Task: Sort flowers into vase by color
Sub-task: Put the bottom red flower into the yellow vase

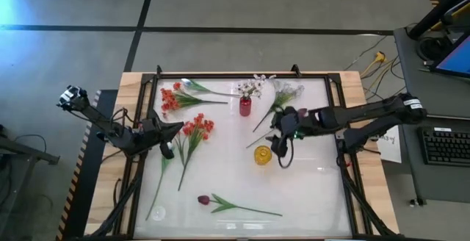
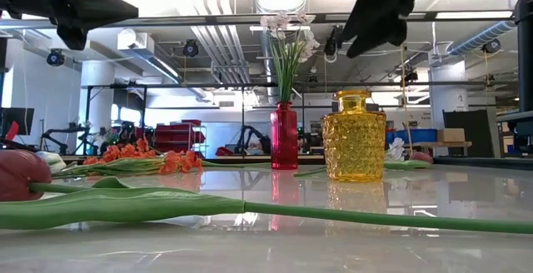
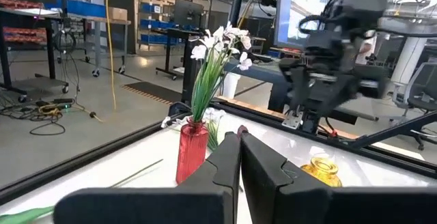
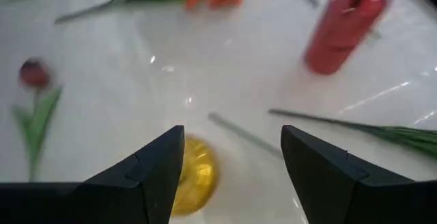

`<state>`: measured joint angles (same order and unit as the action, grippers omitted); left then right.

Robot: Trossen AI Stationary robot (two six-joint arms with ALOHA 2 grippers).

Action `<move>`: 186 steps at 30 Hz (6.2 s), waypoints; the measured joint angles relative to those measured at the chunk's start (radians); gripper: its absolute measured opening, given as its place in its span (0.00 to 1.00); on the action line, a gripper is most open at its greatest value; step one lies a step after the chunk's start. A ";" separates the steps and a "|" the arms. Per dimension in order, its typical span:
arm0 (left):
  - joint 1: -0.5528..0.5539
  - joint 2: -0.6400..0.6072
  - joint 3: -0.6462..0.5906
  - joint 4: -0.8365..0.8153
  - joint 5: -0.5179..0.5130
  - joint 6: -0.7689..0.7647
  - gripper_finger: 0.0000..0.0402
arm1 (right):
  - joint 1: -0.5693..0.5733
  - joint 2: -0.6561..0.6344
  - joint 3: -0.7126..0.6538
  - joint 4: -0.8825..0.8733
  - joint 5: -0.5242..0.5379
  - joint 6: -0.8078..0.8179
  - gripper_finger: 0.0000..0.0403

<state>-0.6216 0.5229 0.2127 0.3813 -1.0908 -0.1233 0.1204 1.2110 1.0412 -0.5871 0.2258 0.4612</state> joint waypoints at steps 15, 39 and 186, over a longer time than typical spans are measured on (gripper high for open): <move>0.000 0.054 0.033 -0.003 0.001 -0.017 0.00 | 0.254 0.187 0.208 -0.068 0.002 0.013 0.58; -0.082 0.378 0.223 -0.001 0.212 -0.249 0.00 | 0.445 0.698 0.612 -0.055 0.011 0.027 0.70; -0.131 0.591 0.452 -0.227 0.054 -0.131 0.00 | 0.256 0.270 -0.556 2.157 0.377 -0.778 0.03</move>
<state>-0.7529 1.1137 0.6651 0.1539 -1.0367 -0.2539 0.3767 1.4810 0.4854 1.5694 0.6024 -0.3165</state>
